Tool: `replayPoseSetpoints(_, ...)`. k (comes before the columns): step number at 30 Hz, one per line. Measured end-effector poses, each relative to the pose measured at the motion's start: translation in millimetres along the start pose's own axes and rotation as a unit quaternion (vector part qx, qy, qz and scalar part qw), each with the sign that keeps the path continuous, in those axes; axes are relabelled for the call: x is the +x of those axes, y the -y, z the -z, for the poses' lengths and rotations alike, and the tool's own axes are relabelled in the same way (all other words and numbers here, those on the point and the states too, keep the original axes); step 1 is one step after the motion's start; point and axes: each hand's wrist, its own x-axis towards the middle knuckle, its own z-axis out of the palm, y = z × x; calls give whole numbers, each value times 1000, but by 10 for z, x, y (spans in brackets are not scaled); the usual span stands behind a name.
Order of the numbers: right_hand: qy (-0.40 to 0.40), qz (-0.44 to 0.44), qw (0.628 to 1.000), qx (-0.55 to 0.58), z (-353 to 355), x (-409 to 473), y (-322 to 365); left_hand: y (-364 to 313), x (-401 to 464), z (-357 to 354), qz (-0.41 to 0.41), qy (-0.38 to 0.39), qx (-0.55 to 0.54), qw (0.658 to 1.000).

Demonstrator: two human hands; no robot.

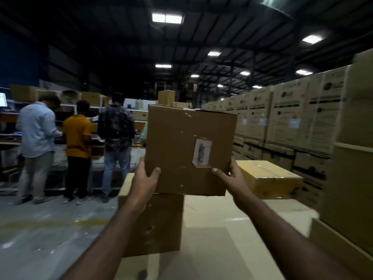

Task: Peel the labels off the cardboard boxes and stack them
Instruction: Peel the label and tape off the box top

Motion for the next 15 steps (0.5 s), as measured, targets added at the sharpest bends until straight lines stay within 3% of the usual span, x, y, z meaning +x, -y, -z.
replayPoseSetpoints(4, -57, 23, 998, -27, 489, -815, 163, -278, -956, -242, 2, 28, -24, 999)
replayPoseSetpoints(15, -97, -4, 993, -64, 1560, -3275, 449, -595, -3443, -488, 51, 47, 23, 997)
